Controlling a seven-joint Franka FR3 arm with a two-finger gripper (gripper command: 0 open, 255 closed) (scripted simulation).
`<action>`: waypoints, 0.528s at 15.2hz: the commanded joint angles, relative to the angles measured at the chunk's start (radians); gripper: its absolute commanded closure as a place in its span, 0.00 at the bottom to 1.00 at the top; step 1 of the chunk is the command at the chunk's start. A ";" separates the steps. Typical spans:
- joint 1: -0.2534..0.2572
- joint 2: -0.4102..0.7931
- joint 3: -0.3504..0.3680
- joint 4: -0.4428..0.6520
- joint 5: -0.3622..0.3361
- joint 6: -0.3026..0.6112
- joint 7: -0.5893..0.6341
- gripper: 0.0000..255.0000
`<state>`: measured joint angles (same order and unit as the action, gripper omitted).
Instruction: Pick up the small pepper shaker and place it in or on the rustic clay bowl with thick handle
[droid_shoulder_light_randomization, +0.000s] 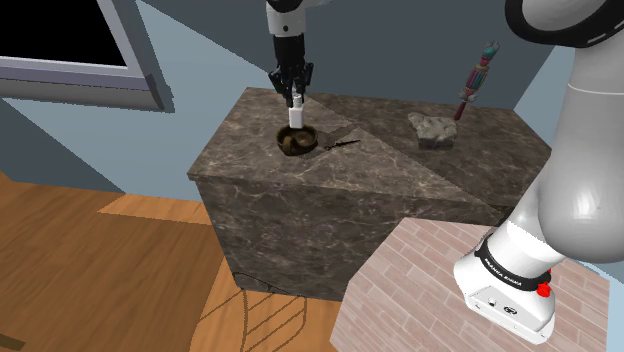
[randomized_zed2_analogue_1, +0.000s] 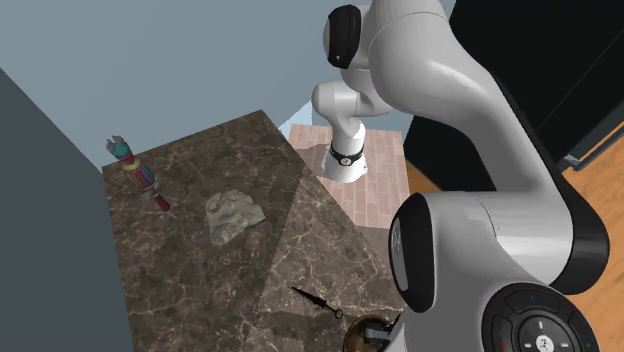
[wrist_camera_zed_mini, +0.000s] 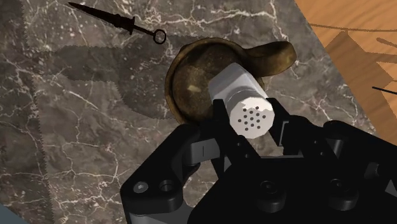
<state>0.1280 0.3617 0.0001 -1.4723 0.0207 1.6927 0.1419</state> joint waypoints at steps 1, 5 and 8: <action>0.000 0.000 0.000 -0.002 0.000 0.002 0.000 1.00; 0.000 0.000 0.000 -0.002 0.000 0.002 0.000 1.00; 0.000 0.000 0.000 -0.002 0.000 0.002 0.000 0.00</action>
<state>0.1280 0.3614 0.0001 -1.4740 0.0207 1.6944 0.1419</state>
